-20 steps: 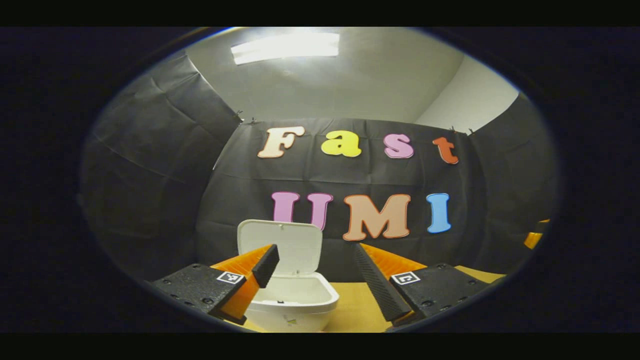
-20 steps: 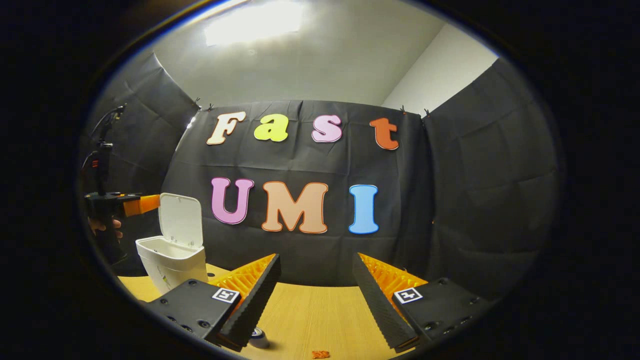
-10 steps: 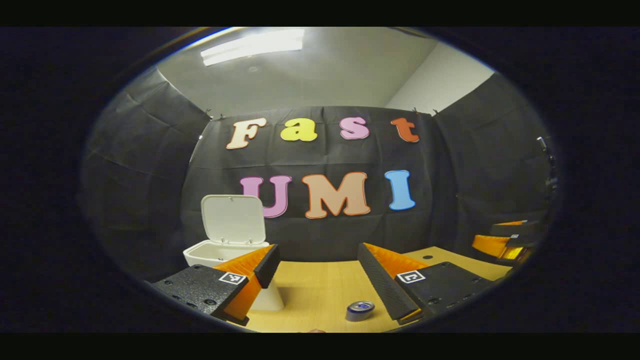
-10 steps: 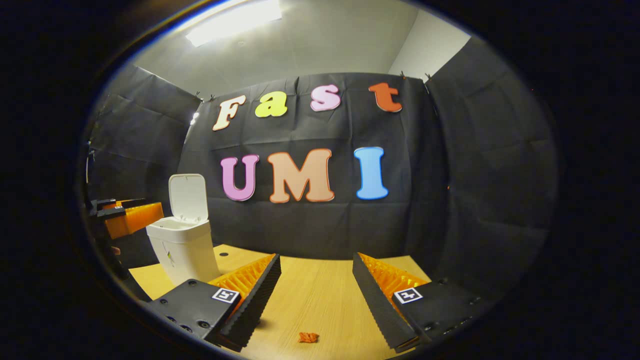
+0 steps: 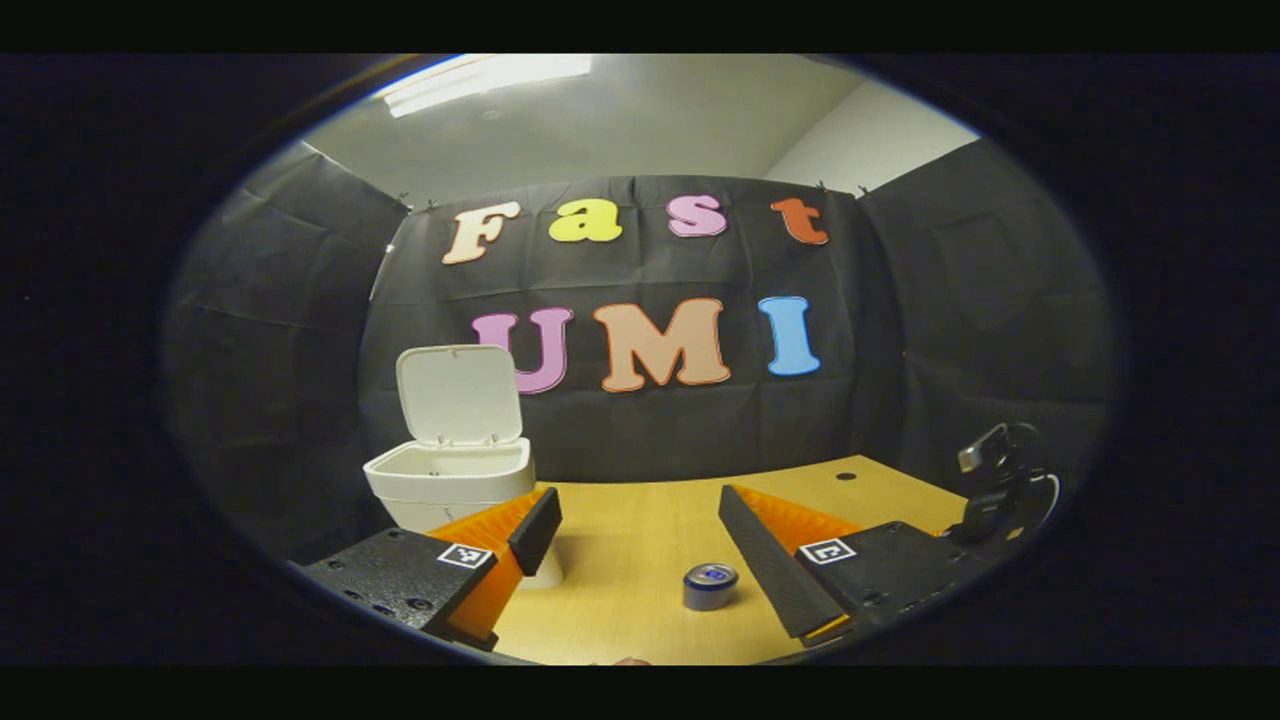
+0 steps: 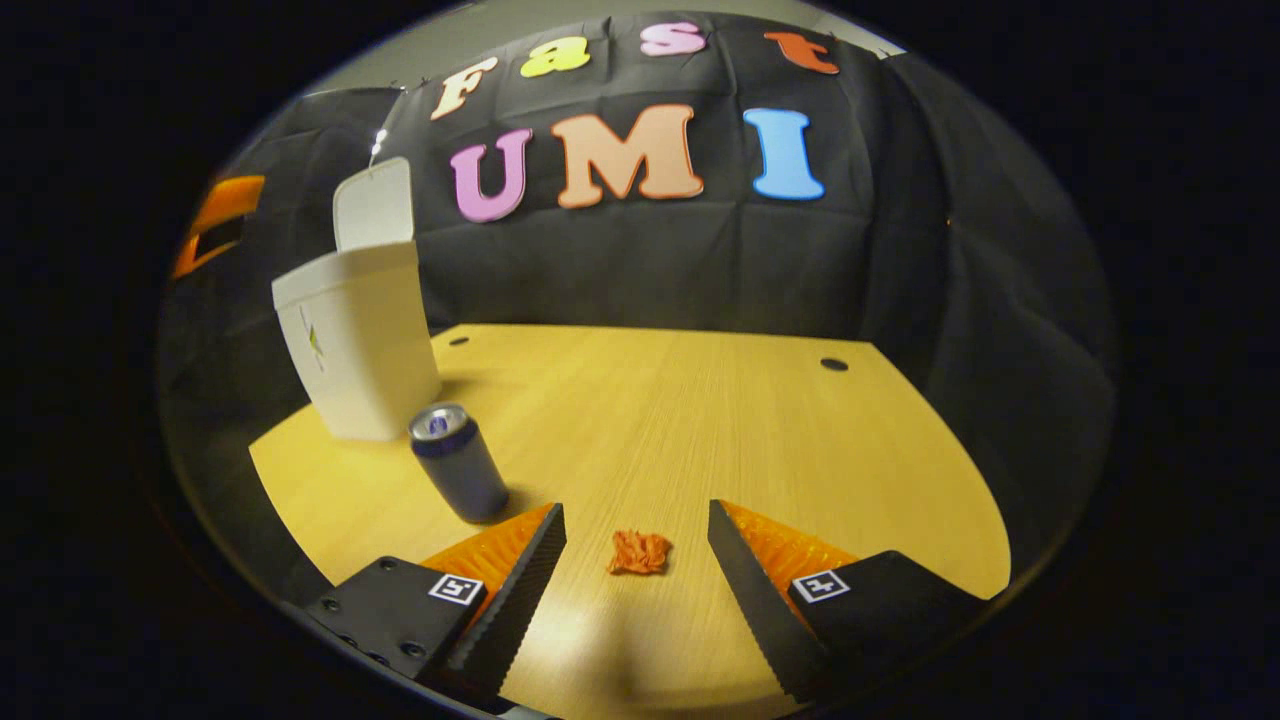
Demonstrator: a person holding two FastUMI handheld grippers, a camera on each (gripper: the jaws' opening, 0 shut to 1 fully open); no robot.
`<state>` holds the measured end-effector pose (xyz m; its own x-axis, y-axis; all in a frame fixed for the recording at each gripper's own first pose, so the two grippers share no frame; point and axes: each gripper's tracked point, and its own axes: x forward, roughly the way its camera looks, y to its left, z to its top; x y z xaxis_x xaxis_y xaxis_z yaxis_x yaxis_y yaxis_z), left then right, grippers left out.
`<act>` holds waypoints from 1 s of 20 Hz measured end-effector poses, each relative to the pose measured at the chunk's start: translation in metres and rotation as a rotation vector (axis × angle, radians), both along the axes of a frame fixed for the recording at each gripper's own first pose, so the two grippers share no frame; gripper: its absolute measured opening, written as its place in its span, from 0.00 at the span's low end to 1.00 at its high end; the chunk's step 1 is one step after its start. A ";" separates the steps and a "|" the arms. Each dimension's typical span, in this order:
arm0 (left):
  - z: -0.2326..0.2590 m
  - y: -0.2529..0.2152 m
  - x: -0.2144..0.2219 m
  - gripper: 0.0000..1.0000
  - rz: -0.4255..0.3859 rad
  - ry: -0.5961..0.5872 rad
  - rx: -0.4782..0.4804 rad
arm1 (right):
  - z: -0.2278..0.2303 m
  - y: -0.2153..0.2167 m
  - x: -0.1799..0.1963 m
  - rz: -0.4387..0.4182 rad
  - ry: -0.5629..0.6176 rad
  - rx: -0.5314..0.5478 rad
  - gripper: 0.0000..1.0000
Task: Press the lid of the desktop garbage bin to open it, pick up the crumpled paper on the desktop and throw it into the bin, then pick up the pop can on the desktop and drop it into the bin, and finally close the garbage bin lid.
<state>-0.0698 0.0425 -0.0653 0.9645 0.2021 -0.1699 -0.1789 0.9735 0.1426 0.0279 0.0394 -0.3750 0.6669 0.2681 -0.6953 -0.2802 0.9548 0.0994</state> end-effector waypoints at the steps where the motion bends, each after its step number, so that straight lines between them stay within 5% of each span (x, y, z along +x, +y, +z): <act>1: 0.001 0.006 -0.001 0.99 0.006 0.005 0.006 | -0.017 0.002 0.003 0.004 0.029 -0.020 0.96; 5: -0.001 0.032 -0.009 0.95 0.034 0.029 0.027 | -0.059 0.004 0.003 -0.003 0.114 -0.089 0.96; 7: 0.001 0.043 -0.011 0.95 0.050 0.033 0.030 | -0.066 0.010 0.008 0.002 0.134 -0.090 0.88; 11: -0.004 0.059 -0.014 0.95 0.072 0.052 0.035 | -0.074 0.010 0.017 0.016 0.147 -0.100 0.61; 12: -0.004 0.061 -0.013 0.95 0.073 0.055 0.033 | -0.074 0.010 0.019 0.025 0.144 -0.106 0.41; 13: -0.005 0.063 -0.013 0.95 0.074 0.055 0.029 | -0.074 0.013 0.019 0.033 0.148 -0.098 0.35; 17: -0.002 0.071 -0.007 0.95 0.074 0.041 0.013 | -0.056 0.013 0.025 0.031 0.155 -0.050 0.28; 20: 0.001 0.078 -0.001 0.95 0.066 0.020 0.004 | 0.009 0.032 0.051 0.036 0.042 0.040 0.28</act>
